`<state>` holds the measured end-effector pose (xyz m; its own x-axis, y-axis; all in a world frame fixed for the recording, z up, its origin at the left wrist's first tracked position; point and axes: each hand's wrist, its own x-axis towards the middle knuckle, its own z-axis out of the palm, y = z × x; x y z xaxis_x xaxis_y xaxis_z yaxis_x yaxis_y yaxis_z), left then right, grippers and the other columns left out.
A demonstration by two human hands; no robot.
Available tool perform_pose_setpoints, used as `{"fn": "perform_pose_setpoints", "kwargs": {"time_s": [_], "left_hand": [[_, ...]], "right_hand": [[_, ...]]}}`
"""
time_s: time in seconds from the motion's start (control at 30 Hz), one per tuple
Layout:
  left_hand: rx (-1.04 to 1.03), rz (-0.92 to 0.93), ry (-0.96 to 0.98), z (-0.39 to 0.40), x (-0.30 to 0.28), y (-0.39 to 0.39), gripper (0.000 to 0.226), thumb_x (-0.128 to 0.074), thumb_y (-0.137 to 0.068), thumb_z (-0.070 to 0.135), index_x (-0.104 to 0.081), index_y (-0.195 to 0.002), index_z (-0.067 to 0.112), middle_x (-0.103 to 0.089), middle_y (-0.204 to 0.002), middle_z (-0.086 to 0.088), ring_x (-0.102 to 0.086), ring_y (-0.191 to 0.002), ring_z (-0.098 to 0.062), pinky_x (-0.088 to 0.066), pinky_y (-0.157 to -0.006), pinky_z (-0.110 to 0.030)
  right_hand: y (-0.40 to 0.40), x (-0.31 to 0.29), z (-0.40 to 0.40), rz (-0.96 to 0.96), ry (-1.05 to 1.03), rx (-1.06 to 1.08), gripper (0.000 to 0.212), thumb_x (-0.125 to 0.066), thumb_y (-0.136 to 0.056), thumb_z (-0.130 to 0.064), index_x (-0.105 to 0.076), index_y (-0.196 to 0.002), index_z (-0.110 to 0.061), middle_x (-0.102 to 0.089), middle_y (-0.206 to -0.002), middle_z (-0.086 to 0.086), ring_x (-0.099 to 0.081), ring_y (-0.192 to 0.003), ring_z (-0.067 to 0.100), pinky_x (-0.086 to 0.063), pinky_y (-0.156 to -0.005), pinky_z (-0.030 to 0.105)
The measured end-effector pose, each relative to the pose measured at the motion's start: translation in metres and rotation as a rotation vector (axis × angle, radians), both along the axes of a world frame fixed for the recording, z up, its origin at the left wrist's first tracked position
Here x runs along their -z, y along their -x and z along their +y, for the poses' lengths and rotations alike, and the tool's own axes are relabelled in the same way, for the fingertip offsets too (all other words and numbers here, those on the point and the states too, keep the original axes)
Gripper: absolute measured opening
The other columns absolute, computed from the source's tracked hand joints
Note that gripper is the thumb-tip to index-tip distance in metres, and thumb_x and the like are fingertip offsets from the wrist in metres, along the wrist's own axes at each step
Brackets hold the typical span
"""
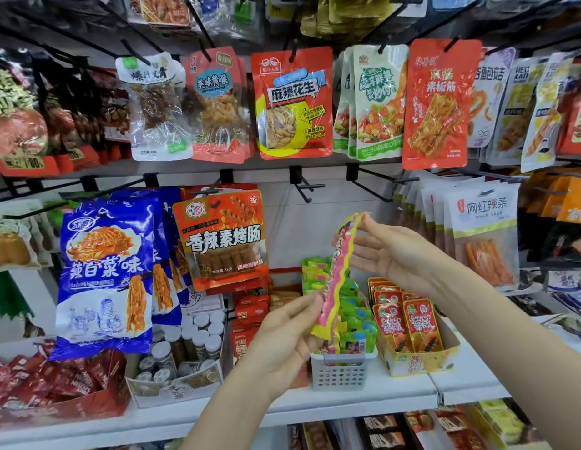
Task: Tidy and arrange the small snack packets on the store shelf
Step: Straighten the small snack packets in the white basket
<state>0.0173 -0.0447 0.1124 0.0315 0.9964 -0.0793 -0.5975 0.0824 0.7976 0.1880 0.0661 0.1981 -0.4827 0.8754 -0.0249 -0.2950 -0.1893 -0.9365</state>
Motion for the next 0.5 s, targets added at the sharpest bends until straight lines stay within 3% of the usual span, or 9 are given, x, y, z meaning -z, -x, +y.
{"fn": "perform_pose_setpoints", "kwargs": {"time_s": [0.1, 0.17, 0.23, 0.33, 0.43, 0.5], "left_hand": [[-0.228, 0.29, -0.053, 0.0, 0.01, 0.0, 0.03, -0.073, -0.081, 0.01, -0.071, -0.11, 0.009, -0.076, -0.103, -0.01, -0.073, -0.085, -0.016, -0.056, -0.063, -0.023], [-0.347, 0.433, -0.087, 0.0, 0.015, 0.002, 0.021, -0.075, -0.083, 0.009, -0.074, -0.104, 0.013, -0.077, -0.097, -0.004, -0.074, -0.084, -0.014, -0.054, -0.062, -0.021], [-0.438, 0.541, -0.108, 0.003, 0.019, 0.005, 0.019, -0.077, -0.082, 0.011, -0.074, -0.1, 0.013, -0.078, -0.094, -0.001, -0.074, -0.087, -0.016, -0.058, -0.07, -0.028], [-0.482, 0.603, -0.112, 0.01, 0.026, 0.01, 0.01, -0.074, -0.085, 0.01, -0.072, -0.095, 0.011, -0.078, -0.087, -0.002, -0.074, -0.085, -0.02, -0.058, -0.072, -0.028], [-0.493, 0.611, -0.126, 0.018, 0.032, 0.015, 0.003, -0.069, -0.09, 0.01, -0.07, -0.091, 0.012, -0.077, -0.084, -0.003, -0.073, -0.079, -0.018, -0.053, -0.063, -0.025], [-0.518, 0.656, -0.153, 0.024, 0.038, 0.019, 0.004, -0.069, -0.09, 0.011, -0.07, -0.089, 0.014, -0.077, -0.083, -0.001, -0.073, -0.077, -0.016, -0.053, -0.063, -0.025]], "right_hand": [[-0.009, -0.005, 0.002, -0.117, 0.036, -0.023, 0.056, -0.041, -0.098, -0.052, -0.066, -0.115, -0.005, -0.072, -0.111, 0.016, -0.07, -0.104, 0.028, -0.06, -0.075, 0.037], [-0.013, -0.007, 0.001, -0.278, -0.131, -0.034, 0.043, -0.053, -0.096, -0.042, -0.07, -0.111, -0.005, -0.074, -0.107, 0.012, -0.071, -0.101, 0.022, -0.06, -0.08, 0.033], [-0.014, -0.008, -0.001, -0.422, -0.313, -0.001, 0.025, -0.065, -0.091, -0.022, -0.072, -0.108, -0.004, -0.076, -0.098, 0.009, -0.073, -0.093, 0.017, -0.059, -0.076, 0.024], [-0.011, -0.011, 0.0, -0.562, -0.457, 0.209, 0.017, -0.074, -0.083, -0.008, -0.073, -0.098, -0.002, -0.076, -0.078, 0.008, -0.072, -0.067, 0.009, -0.056, -0.058, 0.017], [-0.007, -0.01, 0.001, -0.722, -0.573, 0.336, 0.014, -0.079, -0.079, -0.012, -0.075, -0.092, -0.007, -0.075, -0.079, 0.009, -0.069, -0.059, 0.006, -0.054, -0.055, 0.014], [-0.009, -0.01, 0.002, -0.75, -0.595, 0.311, 0.016, -0.08, -0.079, -0.014, -0.075, -0.094, -0.011, -0.076, -0.08, 0.007, -0.071, -0.061, 0.007, -0.054, -0.055, 0.014]]}}
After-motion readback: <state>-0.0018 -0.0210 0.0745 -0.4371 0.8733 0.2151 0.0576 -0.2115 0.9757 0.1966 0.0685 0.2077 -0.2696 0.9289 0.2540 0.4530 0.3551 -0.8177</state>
